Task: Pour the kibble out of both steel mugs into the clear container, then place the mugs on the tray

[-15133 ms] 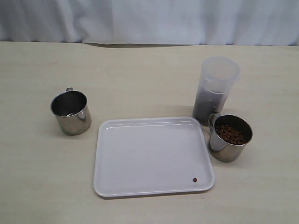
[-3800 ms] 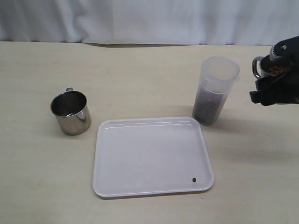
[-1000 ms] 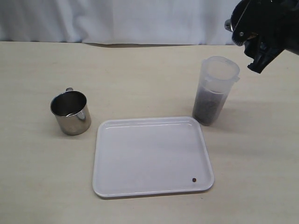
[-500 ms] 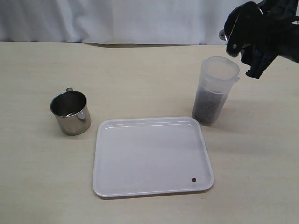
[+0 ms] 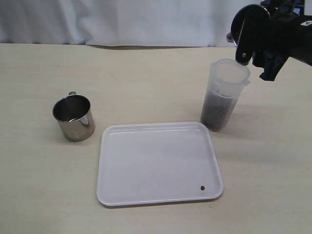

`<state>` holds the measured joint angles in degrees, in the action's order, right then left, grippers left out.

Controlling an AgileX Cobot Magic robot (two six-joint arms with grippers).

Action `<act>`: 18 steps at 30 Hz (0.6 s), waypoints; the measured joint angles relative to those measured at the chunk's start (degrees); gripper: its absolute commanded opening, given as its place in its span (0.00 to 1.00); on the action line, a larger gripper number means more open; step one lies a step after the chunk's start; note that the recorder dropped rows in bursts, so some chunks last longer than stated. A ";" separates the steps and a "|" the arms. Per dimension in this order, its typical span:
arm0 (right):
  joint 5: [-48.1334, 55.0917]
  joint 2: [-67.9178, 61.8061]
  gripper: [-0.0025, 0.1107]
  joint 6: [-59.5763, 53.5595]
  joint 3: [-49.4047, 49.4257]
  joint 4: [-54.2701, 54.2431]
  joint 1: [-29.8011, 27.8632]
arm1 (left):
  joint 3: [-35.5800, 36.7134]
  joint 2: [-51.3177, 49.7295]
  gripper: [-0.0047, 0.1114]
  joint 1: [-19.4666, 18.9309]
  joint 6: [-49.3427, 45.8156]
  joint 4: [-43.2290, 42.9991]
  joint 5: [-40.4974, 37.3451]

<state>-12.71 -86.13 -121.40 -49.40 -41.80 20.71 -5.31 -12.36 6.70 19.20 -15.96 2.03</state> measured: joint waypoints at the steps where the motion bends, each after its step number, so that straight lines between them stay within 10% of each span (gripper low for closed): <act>1: 0.09 0.00 0.07 0.00 0.00 0.43 0.00 | 0.00 0.00 0.04 0.00 0.00 0.00 0.00; 18: 0.09 0.00 0.07 0.00 0.00 5.98 0.00 | 0.00 0.00 0.04 0.00 0.00 0.00 0.00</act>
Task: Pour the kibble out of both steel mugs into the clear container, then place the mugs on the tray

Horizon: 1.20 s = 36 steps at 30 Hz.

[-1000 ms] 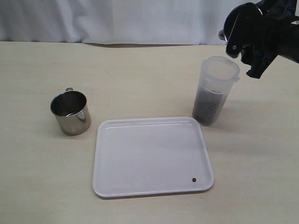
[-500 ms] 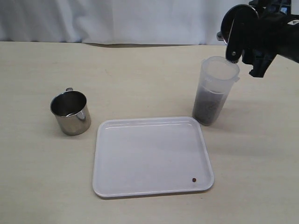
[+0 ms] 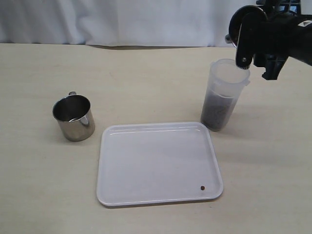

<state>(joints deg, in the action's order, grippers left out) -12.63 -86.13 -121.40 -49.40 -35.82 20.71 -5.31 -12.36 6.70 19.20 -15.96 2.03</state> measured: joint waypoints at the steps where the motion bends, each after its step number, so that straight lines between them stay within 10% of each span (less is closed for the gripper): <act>1: 0.00 0.00 0.07 0.00 0.00 0.12 0.00 | 0.00 0.00 0.04 0.00 0.00 0.00 0.00; 36: -1.36 0.00 0.07 -0.03 0.00 6.65 0.00 | 0.00 0.00 0.04 0.00 0.00 0.00 0.00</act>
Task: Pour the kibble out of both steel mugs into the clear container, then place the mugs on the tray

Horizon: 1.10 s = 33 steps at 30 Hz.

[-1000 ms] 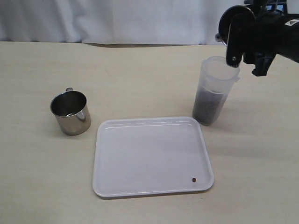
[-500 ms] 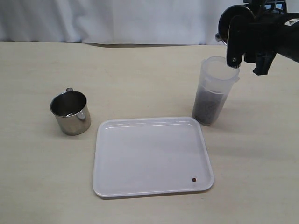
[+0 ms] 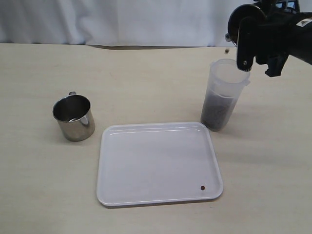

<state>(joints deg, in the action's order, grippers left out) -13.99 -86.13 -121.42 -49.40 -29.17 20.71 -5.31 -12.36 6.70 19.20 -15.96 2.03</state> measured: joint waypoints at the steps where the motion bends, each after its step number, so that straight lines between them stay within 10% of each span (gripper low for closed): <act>1: -0.23 0.00 0.07 0.00 0.00 0.43 0.00 | 0.00 0.00 0.04 0.00 0.00 0.00 0.00; 33: -3.25 -2.34 0.07 0.00 0.00 4.28 0.00 | 0.00 0.00 0.04 0.00 0.05 0.00 0.00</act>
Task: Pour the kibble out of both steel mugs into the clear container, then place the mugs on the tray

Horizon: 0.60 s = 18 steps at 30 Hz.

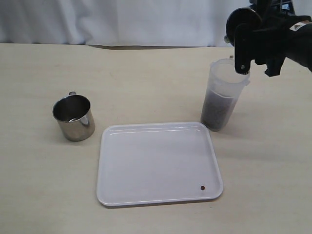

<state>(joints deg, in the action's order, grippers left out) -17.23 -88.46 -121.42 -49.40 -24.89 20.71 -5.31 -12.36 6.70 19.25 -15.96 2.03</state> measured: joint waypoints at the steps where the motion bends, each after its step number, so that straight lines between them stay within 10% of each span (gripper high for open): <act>1: -0.10 0.00 0.07 0.00 0.00 0.59 0.00 | 0.00 0.00 0.04 0.00 0.00 0.00 0.00; 18: -7.11 -0.04 0.07 0.00 3.59 4.77 0.00 | 0.00 0.00 0.04 0.00 0.00 0.00 0.00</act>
<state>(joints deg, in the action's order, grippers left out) -24.34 -88.51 -121.42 -45.81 -20.12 20.71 -5.31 -12.36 6.70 19.25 -15.96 2.03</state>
